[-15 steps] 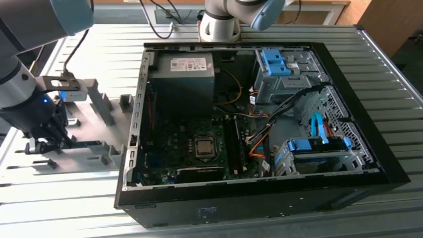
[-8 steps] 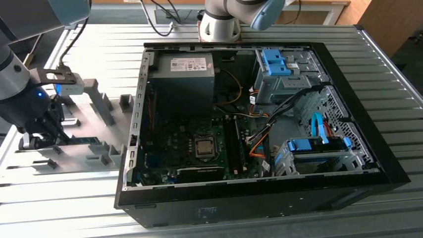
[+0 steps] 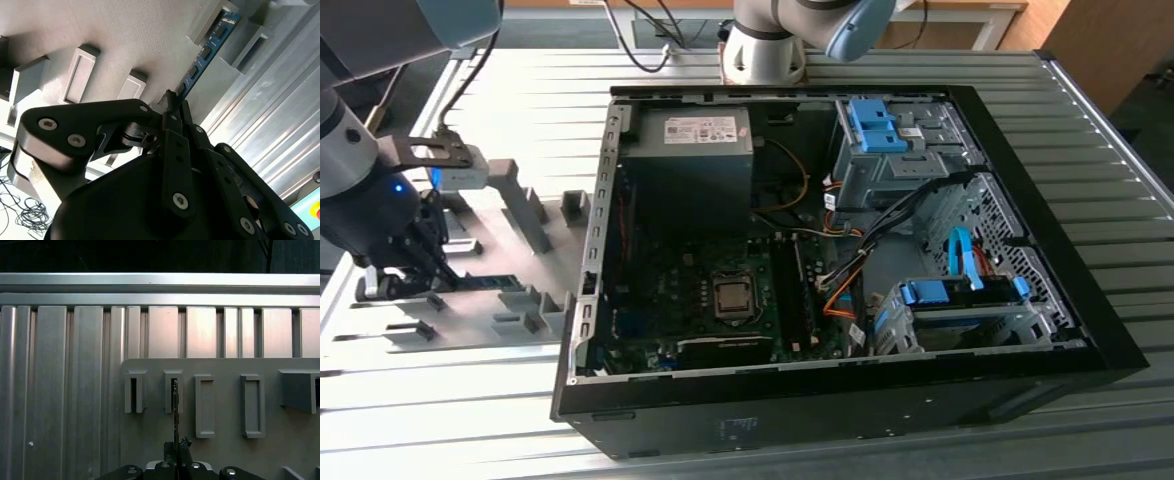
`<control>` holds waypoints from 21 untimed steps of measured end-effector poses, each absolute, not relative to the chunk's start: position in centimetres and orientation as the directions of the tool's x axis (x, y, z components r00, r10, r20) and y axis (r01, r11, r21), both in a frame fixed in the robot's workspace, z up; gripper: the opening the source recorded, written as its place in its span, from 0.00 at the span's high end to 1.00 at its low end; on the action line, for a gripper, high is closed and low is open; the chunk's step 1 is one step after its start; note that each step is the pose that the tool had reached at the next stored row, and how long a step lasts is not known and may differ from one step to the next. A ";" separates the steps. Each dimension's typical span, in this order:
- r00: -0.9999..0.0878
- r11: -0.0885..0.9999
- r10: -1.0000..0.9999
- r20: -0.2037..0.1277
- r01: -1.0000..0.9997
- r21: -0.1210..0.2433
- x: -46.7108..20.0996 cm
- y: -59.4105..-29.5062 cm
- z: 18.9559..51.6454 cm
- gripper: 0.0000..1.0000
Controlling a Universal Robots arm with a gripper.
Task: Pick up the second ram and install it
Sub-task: 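Pick up the second ram and move it above second insertion slot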
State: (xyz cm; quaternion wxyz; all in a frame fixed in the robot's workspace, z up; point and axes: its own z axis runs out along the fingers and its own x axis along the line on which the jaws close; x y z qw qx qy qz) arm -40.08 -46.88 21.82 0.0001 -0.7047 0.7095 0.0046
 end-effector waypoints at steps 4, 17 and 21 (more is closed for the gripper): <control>-0.007 0.007 -1.000 -0.006 -1.000 0.007 -40.1 -46.9 22.0 0.86; -0.007 0.007 -1.000 -0.006 -1.000 0.006 -40.1 -46.9 22.9 0.86; -0.007 0.007 -1.000 -0.006 -1.000 0.006 -40.1 -46.9 22.9 0.86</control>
